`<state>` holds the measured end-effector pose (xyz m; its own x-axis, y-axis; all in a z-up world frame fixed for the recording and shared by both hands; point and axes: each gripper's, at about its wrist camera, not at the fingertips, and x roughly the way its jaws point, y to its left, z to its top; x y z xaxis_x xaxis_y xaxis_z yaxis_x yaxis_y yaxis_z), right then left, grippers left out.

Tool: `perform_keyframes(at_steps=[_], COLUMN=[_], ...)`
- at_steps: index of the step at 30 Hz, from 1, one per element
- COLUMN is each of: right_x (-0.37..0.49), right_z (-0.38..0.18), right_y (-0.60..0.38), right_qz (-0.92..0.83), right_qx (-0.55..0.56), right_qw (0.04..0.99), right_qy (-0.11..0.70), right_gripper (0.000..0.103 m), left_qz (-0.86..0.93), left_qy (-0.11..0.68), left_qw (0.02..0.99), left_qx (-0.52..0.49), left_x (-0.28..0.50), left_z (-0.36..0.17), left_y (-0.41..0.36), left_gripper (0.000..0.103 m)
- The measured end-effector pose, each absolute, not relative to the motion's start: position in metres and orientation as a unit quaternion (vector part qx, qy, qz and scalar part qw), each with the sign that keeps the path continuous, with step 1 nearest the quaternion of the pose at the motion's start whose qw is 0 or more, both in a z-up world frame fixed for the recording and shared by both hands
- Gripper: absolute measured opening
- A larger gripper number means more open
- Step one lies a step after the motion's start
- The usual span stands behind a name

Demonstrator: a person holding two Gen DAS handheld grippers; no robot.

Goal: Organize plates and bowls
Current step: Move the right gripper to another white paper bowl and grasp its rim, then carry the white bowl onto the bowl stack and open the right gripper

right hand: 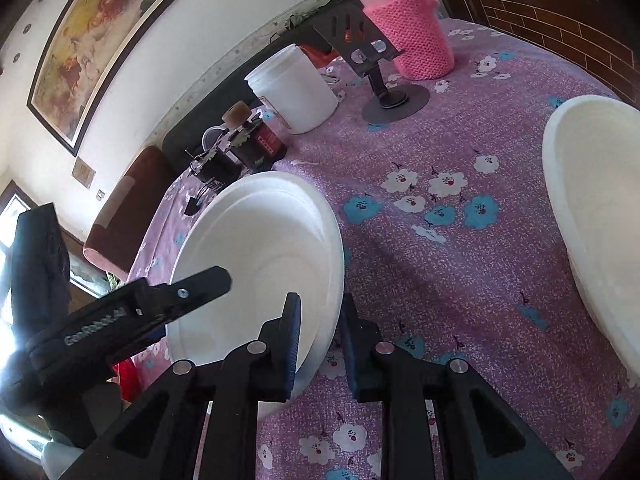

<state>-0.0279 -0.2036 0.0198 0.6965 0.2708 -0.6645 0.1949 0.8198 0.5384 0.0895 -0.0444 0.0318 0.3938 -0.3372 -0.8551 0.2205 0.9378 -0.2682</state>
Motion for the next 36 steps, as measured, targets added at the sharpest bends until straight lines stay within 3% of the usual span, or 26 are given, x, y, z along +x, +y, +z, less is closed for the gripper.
perform_keyframes(at_steps=[1, 4, 12, 20, 27, 36], right_x=[-0.028, -0.030, -0.043, -0.060, -0.036, 0.010], right_z=[0.021, 0.022, 0.049, 0.114, 0.134, 0.106], right_y=[-0.202, -0.201, -0.167, -0.068, 0.033, 0.096], right_qz=[0.021, 0.013, 0.092, 0.170, 0.220, 0.216], right_qx=[0.295, 0.284, 0.287, 0.222, 0.155, 0.134], right_qw=[0.873, 0.878, 0.887, 0.899, 0.883, 0.832], right_qy=[0.387, 0.385, 0.349, 0.338, 0.384, 0.492], right_gripper=[0.021, 0.017, 0.014, 0.014, 0.014, 0.014], left_qz=[-0.154, -0.146, -0.128, -0.076, -0.013, 0.009], left_qy=[0.524, 0.515, 0.445, 0.387, 0.402, 0.466], left_qw=[0.837, 0.843, 0.885, 0.912, 0.900, 0.857], left_qx=[-0.039, -0.048, -0.047, -0.114, -0.166, -0.221], left_x=[0.087, 0.077, 0.011, -0.040, -0.040, -0.024], left_z=[0.031, 0.038, 0.095, 0.143, 0.138, 0.101], left_y=[-0.044, -0.028, 0.023, 0.130, 0.216, 0.269], left_gripper=[0.029, 0.014, 0.016, 0.021, 0.029, 0.029])
